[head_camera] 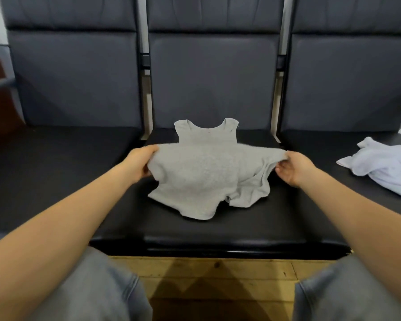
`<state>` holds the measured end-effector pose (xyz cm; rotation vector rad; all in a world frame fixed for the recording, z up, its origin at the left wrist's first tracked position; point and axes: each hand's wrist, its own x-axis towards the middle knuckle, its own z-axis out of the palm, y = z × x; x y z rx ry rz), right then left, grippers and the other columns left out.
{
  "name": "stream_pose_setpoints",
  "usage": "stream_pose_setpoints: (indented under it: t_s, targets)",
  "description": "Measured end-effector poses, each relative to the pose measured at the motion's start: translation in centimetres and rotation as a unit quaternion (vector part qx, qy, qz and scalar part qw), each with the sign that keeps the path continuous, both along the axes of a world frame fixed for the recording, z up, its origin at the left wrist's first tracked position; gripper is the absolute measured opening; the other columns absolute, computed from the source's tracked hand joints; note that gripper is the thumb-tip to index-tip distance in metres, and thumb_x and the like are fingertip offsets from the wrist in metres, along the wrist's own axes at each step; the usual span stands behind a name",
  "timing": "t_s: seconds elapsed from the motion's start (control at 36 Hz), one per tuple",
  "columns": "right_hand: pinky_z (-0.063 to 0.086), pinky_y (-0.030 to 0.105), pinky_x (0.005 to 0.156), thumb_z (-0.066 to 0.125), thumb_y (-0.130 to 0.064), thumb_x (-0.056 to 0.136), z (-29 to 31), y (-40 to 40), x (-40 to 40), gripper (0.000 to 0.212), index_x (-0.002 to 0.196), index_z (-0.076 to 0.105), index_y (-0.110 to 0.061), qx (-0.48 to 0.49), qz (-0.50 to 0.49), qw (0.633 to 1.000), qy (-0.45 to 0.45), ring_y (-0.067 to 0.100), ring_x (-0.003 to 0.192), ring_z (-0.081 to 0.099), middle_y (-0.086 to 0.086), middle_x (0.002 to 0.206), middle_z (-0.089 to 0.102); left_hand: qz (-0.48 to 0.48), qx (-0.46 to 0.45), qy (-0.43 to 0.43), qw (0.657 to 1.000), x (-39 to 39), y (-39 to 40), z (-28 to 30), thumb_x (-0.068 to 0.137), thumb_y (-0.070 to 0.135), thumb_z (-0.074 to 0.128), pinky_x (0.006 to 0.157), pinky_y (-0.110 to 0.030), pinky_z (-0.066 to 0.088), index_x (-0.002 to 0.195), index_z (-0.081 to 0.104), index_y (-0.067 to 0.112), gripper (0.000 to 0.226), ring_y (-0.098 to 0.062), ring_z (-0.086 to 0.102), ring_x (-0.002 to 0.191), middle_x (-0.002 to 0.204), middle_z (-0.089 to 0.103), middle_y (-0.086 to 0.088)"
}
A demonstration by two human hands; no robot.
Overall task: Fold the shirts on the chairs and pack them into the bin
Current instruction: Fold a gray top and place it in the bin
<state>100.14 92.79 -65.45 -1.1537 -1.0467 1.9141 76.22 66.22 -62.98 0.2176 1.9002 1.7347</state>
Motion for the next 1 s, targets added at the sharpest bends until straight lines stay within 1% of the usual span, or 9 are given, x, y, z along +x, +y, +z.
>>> stream_pose_setpoints:
  t_s: [0.11, 0.25, 0.33, 0.42, 0.5, 0.56, 0.75, 0.89, 1.0]
  targets:
    - [0.049, 0.028, 0.062, 0.065, -0.037, 0.091, 0.0, -0.5, -0.4, 0.038, 0.121, 0.056, -0.016, 0.086, 0.099, 0.985, -0.116, 0.018, 0.084, 0.064, 0.007, 0.098, 0.066, -0.051, -0.143, 0.098, 0.984, -0.1, 1.0, -1.6, 0.092, 0.037, 0.06, 0.057, -0.024, 0.044, 0.091, 0.061, 0.011, 0.026, -0.015, 0.051, 0.064, 0.081, 0.057, -0.006]
    - [0.039, 0.024, 0.052, 0.072, -0.046, 0.082, 0.0, -1.8, -0.8, 0.035, 0.096, 0.063, -0.015, 0.208, 0.146, 0.919, -0.301, 0.014, 0.063, 0.053, 0.005, 0.08, 0.062, -0.088, -0.226, 0.197, 0.95, 0.6, 0.7, -2.1, 0.081, 0.054, 0.067, 0.055, -0.027, 0.036, 0.074, 0.056, 0.011, 0.045, -0.016, 0.046, 0.062, 0.07, 0.052, -0.002]
    - [0.035, 0.023, 0.047, 0.071, -0.039, 0.083, -0.4, -2.5, -1.0, 0.027, 0.078, 0.063, -0.014, 0.26, 0.155, 0.88, -0.365, 0.012, 0.057, 0.047, 0.002, 0.072, 0.061, -0.14, -0.253, 0.236, 0.928, 1.3, 0.3, -2.3, 0.081, 0.049, 0.072, 0.066, -0.03, 0.046, 0.073, 0.059, 0.014, 0.038, -0.018, 0.055, 0.073, 0.079, 0.058, -0.001]
    - [0.039, 0.023, 0.053, 0.061, -0.022, 0.09, -0.5, -3.3, -1.4, 0.018, 0.075, 0.061, -0.012, 0.263, 0.158, 0.88, -0.363, 0.014, 0.063, 0.051, 0.004, 0.081, 0.066, -0.167, -0.277, 0.291, 0.9, 2.6, 0.4, -2.8, 0.093, 0.032, 0.059, 0.092, -0.036, 0.047, 0.099, 0.066, 0.002, 0.031, -0.024, 0.057, 0.104, 0.112, 0.061, -0.008]
    - [0.051, 0.027, 0.07, 0.048, -0.012, 0.097, 0.8, -4.0, -1.7, 0.022, 0.11, 0.063, -0.002, 0.161, 0.12, 0.947, -0.249, 0.022, 0.09, 0.062, 0.012, 0.107, 0.067, -0.115, -0.215, 0.246, 0.938, 4.1, 0.5, -2.0, 0.101, 0.022, 0.039, 0.098, -0.036, 0.041, 0.102, 0.061, 0.004, 0.028, -0.032, 0.052, 0.117, 0.122, 0.057, -0.017]
    - [0.053, 0.032, 0.081, 0.047, -0.007, 0.097, 2.2, -4.6, -1.4, 0.028, 0.122, 0.058, -0.002, 0.119, 0.072, 0.974, -0.177, 0.025, 0.099, 0.061, 0.012, 0.099, 0.064, -0.065, -0.119, 0.166, 0.977, 4.0, 0.3, -1.4, 0.099, 0.019, 0.037, 0.104, -0.04, 0.04, 0.111, 0.061, 0.006, 0.03, -0.031, 0.053, 0.118, 0.129, 0.057, -0.015]
    - [0.049, 0.041, 0.096, 0.052, -0.013, 0.097, 4.6, -4.7, 0.8, 0.031, 0.126, 0.054, -0.003, 0.092, 0.028, 0.981, -0.169, 0.03, 0.106, 0.058, 0.012, 0.119, 0.059, 0.019, 0.048, 0.071, 0.996, 4.1, -1.7, 1.2, 0.096, 0.02, 0.041, 0.084, -0.035, 0.052, 0.11, 0.067, 0.017, 0.029, -0.022, 0.065, 0.095, 0.103, 0.07, -0.003]
    - [0.051, 0.037, 0.071, 0.066, -0.041, 0.09, 5.6, -5.9, 4.0, 0.034, 0.105, 0.061, -0.011, 0.135, 0.11, 0.973, -0.151, 0.026, 0.086, 0.061, 0.008, 0.094, 0.062, 0.022, 0.117, 0.044, 0.992, 4.6, -4.1, 2.7, 0.099, 0.012, 0.041, 0.077, -0.033, 0.054, 0.095, 0.065, 0.012, 0.024, -0.022, 0.065, 0.092, 0.098, 0.068, -0.007]
    - [0.057, 0.032, 0.069, 0.069, -0.023, 0.087, 6.6, -6.2, 6.0, 0.01, 0.09, 0.066, -0.014, 0.079, 0.24, 0.961, -0.109, 0.018, 0.085, 0.064, 0.005, 0.094, 0.066, 0.007, 0.153, 0.008, 0.988, 4.9, -6.4, 3.6, 0.095, 0.007, 0.046, 0.076, -0.036, 0.055, 0.088, 0.067, 0.007, 0.023, -0.023, 0.068, 0.084, 0.083, 0.072, -0.007]
